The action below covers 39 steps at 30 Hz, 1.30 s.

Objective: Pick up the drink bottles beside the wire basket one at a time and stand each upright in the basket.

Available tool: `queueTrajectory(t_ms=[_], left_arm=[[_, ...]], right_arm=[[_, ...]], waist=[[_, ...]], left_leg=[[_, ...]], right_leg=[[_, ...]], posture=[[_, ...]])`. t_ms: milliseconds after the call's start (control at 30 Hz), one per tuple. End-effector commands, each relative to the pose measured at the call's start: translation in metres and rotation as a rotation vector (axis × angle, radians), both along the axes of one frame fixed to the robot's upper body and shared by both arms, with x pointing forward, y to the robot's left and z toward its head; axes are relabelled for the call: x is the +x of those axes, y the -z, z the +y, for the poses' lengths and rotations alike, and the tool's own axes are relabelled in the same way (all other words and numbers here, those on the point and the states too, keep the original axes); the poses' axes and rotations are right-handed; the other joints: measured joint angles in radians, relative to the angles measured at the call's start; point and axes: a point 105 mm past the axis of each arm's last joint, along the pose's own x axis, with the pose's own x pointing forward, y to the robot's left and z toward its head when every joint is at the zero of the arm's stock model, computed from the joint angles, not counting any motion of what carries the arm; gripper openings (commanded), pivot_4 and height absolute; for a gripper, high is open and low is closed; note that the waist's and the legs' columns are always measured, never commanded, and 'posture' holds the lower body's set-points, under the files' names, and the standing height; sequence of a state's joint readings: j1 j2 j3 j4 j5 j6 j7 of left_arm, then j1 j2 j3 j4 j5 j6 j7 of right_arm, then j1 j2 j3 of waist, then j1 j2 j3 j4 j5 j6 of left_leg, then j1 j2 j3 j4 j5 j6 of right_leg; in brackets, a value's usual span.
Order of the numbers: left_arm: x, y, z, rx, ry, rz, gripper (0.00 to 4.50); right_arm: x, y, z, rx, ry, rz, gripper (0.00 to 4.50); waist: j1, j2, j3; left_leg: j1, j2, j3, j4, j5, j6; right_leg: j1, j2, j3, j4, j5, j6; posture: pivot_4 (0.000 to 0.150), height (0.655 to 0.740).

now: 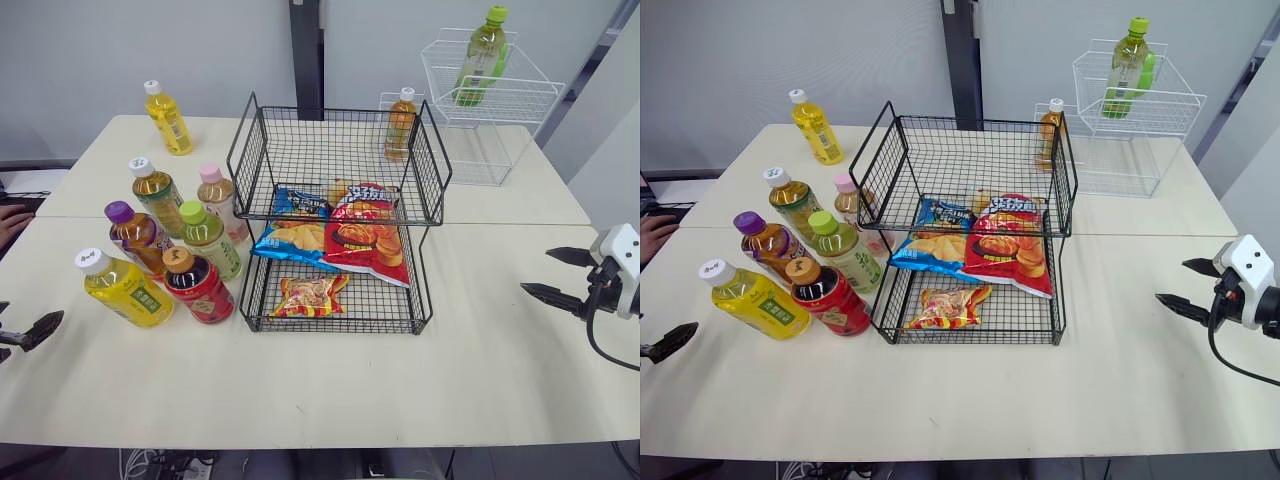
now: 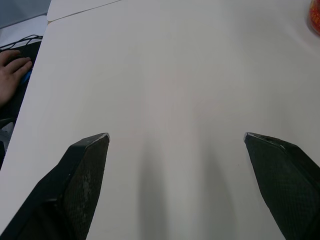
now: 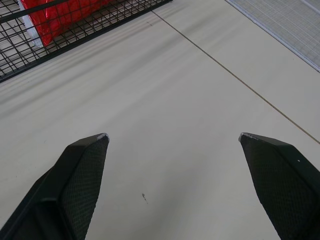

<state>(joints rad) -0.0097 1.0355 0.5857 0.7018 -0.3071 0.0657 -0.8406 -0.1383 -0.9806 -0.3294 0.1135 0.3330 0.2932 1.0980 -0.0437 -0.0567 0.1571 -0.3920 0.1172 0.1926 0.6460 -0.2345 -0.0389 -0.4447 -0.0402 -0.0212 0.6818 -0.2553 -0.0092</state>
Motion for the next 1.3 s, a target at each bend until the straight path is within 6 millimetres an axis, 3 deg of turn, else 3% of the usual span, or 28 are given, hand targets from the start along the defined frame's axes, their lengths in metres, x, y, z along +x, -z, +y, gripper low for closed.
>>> queueTrajectory(t_ms=[33, 467, 1033, 1300], left_arm=[[-0.001, -0.019, 0.004, 0.026, -0.006, -0.044, 4.49], [-0.006, -0.038, 0.012, 0.008, -0.019, -0.146, 4.49], [-0.006, -0.038, 0.009, -0.019, 0.015, -0.150, 4.49], [0.000, -0.040, 0.006, -0.032, 0.018, -0.179, 4.49]], right_arm=[[0.001, -0.014, -0.001, -0.038, -0.007, -0.040, 4.50], [0.008, -0.017, -0.006, -0.071, 0.030, -0.104, 4.50], [0.008, -0.016, -0.007, -0.030, 0.026, -0.078, 4.50], [0.009, -0.024, -0.006, -0.024, 0.048, -0.148, 4.50]], waist=[[0.000, 0.000, 0.000], [0.000, 0.000, 0.000], [0.000, 0.000, 0.000], [0.000, 0.000, 0.000]], left_leg=[[0.000, 0.000, 0.000, 0.000, 0.000, 0.000], [0.000, 0.000, 0.000, 0.000, 0.000, 0.000], [0.000, 0.000, 0.000, 0.000, 0.000, 0.000], [0.000, 0.000, 0.000, 0.000, 0.000, 0.000]], right_leg=[[0.000, 0.000, 0.000, 0.000, 0.000, 0.000], [0.000, 0.000, -0.001, 0.000, 0.000, 0.000], [0.000, 0.000, -0.001, 0.000, 0.000, 0.000], [0.000, 0.000, -0.001, 0.000, 0.000, 0.000]], posture=[[0.150, 0.7148], [0.150, 0.7148], [0.150, 0.7148], [0.150, 0.7148]])
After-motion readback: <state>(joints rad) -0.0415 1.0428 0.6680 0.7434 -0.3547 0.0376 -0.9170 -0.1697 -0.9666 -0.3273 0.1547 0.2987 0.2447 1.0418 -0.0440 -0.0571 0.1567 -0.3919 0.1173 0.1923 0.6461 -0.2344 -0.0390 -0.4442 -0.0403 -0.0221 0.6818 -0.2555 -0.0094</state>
